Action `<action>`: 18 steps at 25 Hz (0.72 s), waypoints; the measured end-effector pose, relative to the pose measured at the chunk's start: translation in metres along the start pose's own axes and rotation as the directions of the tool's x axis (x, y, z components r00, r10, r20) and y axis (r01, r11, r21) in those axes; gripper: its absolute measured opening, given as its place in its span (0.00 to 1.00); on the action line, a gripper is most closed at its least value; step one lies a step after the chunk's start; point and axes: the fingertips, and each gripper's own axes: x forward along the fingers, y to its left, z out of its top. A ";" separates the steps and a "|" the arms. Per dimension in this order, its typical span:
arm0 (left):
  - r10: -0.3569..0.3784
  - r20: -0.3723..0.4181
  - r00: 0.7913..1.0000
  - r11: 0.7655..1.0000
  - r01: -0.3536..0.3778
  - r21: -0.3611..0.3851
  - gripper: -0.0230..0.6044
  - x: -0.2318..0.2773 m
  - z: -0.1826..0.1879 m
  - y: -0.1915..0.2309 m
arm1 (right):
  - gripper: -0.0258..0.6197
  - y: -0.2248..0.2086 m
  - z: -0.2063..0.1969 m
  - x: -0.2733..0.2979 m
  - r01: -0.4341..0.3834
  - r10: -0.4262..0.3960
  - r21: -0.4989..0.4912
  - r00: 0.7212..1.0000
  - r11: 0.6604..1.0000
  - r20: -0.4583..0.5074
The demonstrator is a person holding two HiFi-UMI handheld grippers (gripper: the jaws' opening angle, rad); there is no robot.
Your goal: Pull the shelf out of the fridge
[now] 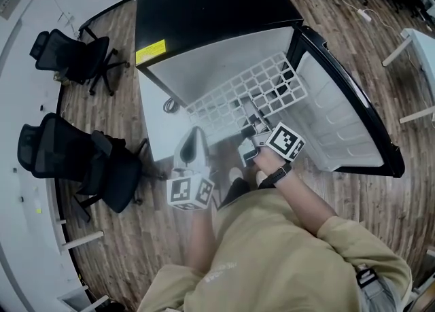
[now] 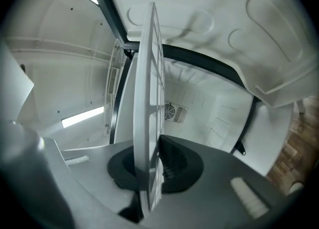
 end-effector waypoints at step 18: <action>-0.010 -0.055 0.998 0.998 0.013 0.060 0.04 0.017 -0.012 0.000 | 0.08 0.044 -0.011 -0.010 -0.103 0.046 -0.577 0.992 0.810 -0.113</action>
